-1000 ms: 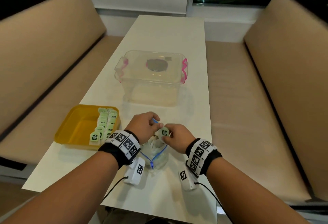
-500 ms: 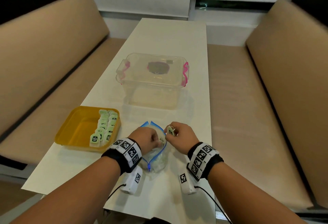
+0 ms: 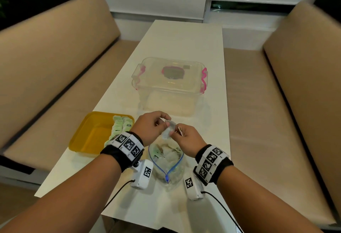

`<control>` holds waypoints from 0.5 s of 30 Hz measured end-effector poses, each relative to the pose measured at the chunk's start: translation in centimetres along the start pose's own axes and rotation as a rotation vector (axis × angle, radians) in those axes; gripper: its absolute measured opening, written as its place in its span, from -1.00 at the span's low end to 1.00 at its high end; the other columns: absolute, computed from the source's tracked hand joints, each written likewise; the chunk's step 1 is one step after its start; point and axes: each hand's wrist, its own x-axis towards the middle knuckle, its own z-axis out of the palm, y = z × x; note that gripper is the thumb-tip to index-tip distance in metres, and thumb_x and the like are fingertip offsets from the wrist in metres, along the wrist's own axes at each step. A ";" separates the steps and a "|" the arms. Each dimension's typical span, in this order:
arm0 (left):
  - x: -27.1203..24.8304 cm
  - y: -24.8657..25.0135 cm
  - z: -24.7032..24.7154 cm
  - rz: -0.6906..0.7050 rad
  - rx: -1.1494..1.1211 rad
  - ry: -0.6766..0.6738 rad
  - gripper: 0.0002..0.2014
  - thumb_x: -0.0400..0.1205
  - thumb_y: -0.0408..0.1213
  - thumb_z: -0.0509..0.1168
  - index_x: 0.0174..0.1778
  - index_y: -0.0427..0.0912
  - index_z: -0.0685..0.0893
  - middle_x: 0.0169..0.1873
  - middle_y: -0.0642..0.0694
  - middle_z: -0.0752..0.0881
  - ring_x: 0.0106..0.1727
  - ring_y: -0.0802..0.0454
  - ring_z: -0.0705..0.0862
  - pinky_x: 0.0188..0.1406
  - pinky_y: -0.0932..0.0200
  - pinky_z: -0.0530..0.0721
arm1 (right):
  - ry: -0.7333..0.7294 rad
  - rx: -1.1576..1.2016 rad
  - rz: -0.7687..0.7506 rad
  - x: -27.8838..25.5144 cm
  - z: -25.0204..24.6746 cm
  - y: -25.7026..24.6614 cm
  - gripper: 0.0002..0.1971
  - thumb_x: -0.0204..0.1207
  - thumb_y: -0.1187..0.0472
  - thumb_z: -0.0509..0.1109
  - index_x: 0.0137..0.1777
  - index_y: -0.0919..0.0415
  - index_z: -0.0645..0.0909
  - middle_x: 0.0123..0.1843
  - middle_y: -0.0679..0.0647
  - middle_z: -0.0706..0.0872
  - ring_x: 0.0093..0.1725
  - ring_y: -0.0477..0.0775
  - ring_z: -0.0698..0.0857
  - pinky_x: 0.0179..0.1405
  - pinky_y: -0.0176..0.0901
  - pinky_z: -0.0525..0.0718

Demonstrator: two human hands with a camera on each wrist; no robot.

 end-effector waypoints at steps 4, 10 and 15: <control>-0.7 -0.3 -1.7 0.007 -0.024 0.024 -0.77 0.59 -0.12 0.45 0.12 0.16 0.62 -0.17 0.08 0.74 -0.27 0.09 0.67 -0.17 0.19 0.66 | 0.004 0.124 0.081 1.1 1.2 -0.9 -0.63 0.64 0.20 0.30 -0.41 0.12 0.35 -0.49 0.01 0.39 -0.50 0.01 0.34 -0.39 -0.13 0.31; -1.9 -1.8 -5.4 0.169 0.193 -0.079 -0.66 0.36 -0.11 0.64 0.00 0.15 0.72 0.08 0.21 0.52 0.00 0.36 0.49 -0.01 0.44 0.48 | -0.048 0.420 0.283 2.4 3.1 -4.5 -0.63 0.60 0.32 0.24 -0.46 0.12 0.35 -0.56 -0.01 0.34 -0.57 0.01 0.26 -0.50 -0.19 0.18; -1.4 -3.1 -9.0 0.194 0.343 0.028 -0.89 0.54 -0.04 0.49 -0.15 0.02 0.80 -0.13 0.12 0.74 -0.04 0.07 0.58 -0.01 0.13 0.54 | -0.064 0.294 0.257 3.6 5.8 -7.0 -0.65 0.67 0.15 0.18 -0.34 0.18 0.59 -0.49 0.00 0.42 -0.55 0.00 0.35 -0.48 -0.20 0.29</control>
